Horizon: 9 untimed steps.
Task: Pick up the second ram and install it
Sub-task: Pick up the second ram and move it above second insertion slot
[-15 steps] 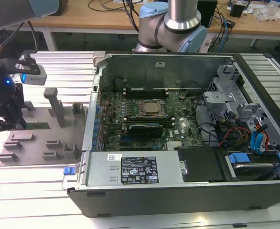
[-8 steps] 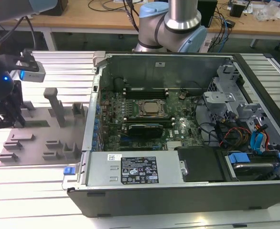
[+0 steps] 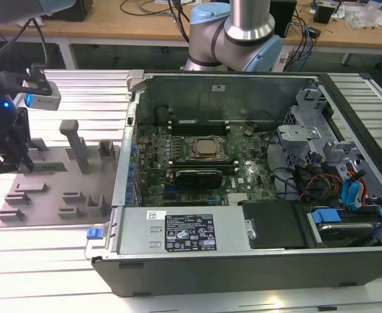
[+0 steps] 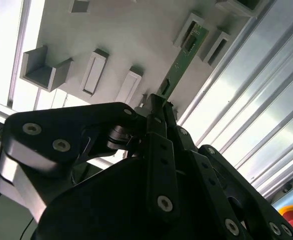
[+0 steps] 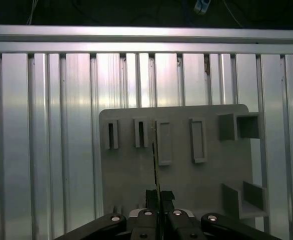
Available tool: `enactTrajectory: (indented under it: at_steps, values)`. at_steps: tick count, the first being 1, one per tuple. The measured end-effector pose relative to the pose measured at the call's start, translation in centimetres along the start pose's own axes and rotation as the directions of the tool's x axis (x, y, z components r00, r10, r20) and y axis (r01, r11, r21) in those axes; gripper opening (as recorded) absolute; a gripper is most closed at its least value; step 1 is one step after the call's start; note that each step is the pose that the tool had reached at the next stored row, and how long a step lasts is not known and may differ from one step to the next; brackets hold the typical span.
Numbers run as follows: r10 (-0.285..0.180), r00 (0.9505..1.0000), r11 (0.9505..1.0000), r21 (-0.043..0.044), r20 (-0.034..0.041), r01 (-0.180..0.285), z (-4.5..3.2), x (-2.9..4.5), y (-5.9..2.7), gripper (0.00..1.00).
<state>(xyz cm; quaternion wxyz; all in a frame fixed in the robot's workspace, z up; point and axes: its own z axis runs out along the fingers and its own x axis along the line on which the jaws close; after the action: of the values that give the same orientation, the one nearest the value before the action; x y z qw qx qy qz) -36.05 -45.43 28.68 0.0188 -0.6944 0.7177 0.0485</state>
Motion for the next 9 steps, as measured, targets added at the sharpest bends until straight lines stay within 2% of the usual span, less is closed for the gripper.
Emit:
enactTrajectory:
  at_steps: [3,9]
  values:
    - [0.000,1.0000,1.0000,-0.0002,0.0080,0.000,-0.06,0.09,0.00,0.11]
    - [0.000,0.9999,1.0000,-0.0005,0.0118,0.000,-0.07,0.15,0.00,0.11]
